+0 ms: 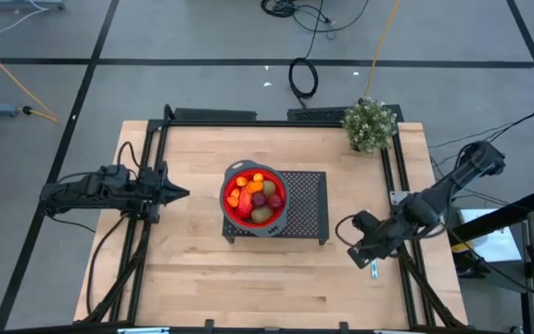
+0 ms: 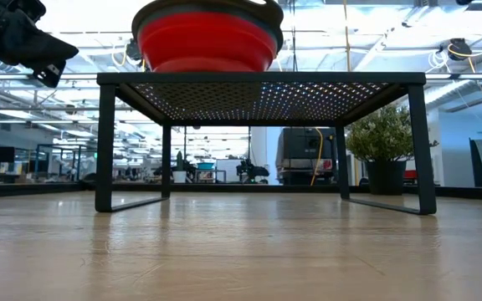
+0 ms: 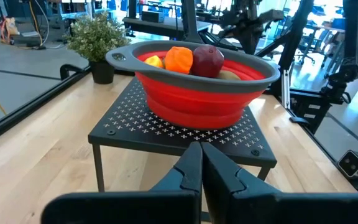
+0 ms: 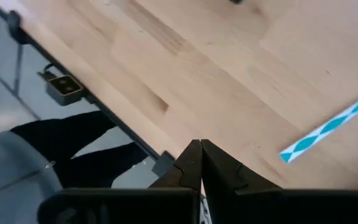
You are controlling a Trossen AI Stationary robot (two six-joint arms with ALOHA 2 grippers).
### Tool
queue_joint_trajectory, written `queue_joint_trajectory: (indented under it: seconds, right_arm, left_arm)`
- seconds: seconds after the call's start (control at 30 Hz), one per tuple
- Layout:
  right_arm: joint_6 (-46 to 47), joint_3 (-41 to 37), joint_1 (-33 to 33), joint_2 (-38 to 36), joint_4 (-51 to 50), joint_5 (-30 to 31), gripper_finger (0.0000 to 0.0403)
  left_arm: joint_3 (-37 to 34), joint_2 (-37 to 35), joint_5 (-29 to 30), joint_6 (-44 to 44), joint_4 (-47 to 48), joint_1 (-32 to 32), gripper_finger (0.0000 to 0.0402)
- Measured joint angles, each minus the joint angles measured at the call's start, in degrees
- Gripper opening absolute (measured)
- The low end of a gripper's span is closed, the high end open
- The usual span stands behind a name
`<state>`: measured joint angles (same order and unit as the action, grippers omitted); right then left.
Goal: Pick & Place Fruit
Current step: Put the patterned blue table knife on the shelf beside of the red colander
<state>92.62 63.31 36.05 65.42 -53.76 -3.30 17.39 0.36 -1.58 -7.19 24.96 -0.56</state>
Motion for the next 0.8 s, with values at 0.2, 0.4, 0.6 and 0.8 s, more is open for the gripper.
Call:
queue_joint_trajectory:
  seconds: [0.2, 0.4, 0.6, 0.8]
  right_arm:
    - [6.19, -0.02, 2.67, 2.25, -1.42, 0.08, 0.0]
    - [14.06, -0.04, 5.25, 3.94, -4.56, 0.14, 0.0]
    - [21.07, -0.04, 7.71, 6.66, -6.49, 0.04, 0.0]
    - [25.73, -0.04, 9.44, 10.25, -6.47, -1.46, 0.0]
  left_arm:
    - [0.02, 0.0, 0.02, 0.01, -0.01, 0.0, 0.0014]
    - [0.02, 0.0, 0.02, 0.26, -0.01, 0.0, 0.0003]
    - [0.02, 0.0, 0.09, 0.57, -0.01, 0.0, 0.0011]
    - [0.02, 0.0, 0.11, 0.99, -0.01, 0.0, 0.0008]
